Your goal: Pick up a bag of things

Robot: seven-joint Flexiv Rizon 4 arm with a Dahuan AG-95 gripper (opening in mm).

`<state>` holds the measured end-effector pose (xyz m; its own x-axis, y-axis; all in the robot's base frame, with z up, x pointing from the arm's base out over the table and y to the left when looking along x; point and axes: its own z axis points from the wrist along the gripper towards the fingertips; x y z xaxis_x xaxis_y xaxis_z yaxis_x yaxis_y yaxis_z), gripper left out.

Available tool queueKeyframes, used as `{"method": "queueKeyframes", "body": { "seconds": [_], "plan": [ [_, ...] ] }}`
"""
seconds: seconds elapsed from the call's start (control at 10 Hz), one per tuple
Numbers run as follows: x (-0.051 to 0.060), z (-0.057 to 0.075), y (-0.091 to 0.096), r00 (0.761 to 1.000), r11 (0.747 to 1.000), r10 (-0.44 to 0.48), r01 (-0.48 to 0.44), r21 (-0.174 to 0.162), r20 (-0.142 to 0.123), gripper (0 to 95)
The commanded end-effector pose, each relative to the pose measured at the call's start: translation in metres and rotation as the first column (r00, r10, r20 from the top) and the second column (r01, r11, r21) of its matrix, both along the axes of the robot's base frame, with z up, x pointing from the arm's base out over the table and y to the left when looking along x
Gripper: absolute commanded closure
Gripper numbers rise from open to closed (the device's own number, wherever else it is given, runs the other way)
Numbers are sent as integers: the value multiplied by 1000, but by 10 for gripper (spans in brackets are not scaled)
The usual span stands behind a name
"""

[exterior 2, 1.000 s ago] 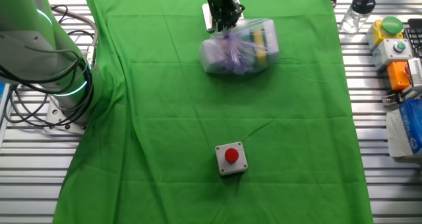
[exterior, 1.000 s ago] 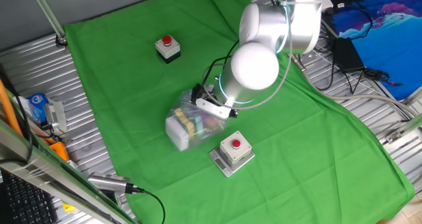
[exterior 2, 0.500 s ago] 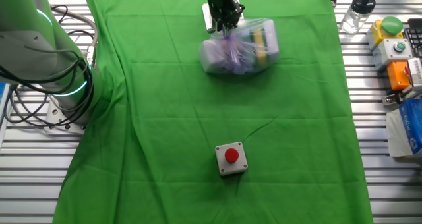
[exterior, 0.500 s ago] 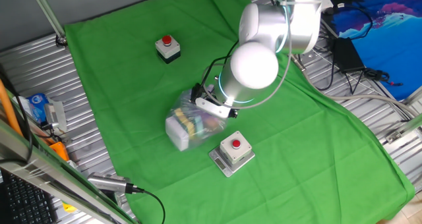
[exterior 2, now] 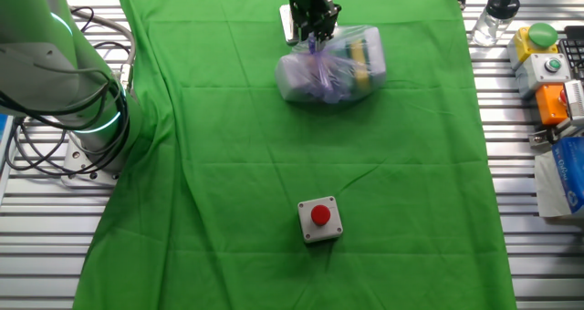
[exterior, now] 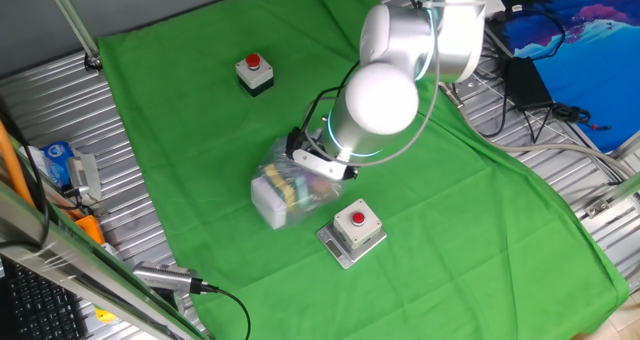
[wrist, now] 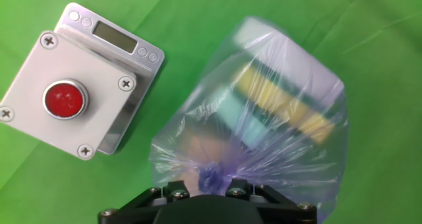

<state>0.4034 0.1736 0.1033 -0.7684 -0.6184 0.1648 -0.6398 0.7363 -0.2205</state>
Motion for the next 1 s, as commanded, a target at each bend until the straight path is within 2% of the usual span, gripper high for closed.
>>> {"method": "queueKeyframes", "body": {
  "seconds": [0.1,0.5,0.6,0.7,0.8,1.0],
  "plan": [
    [0,0,0,1000,1000,1,-1,1,0,570],
    [-2,-1,1,1000,1000,8,-8,-2,-7,570],
    [-2,-1,1,1000,1000,8,-8,-3,-7,760],
    [-2,-1,2,1000,1000,7,-7,-5,-8,760],
    [-2,-2,3,1000,1000,4,-4,-6,-8,950],
    [-1,-2,4,1000,1000,4,-4,-4,-8,950]
  ]
}}
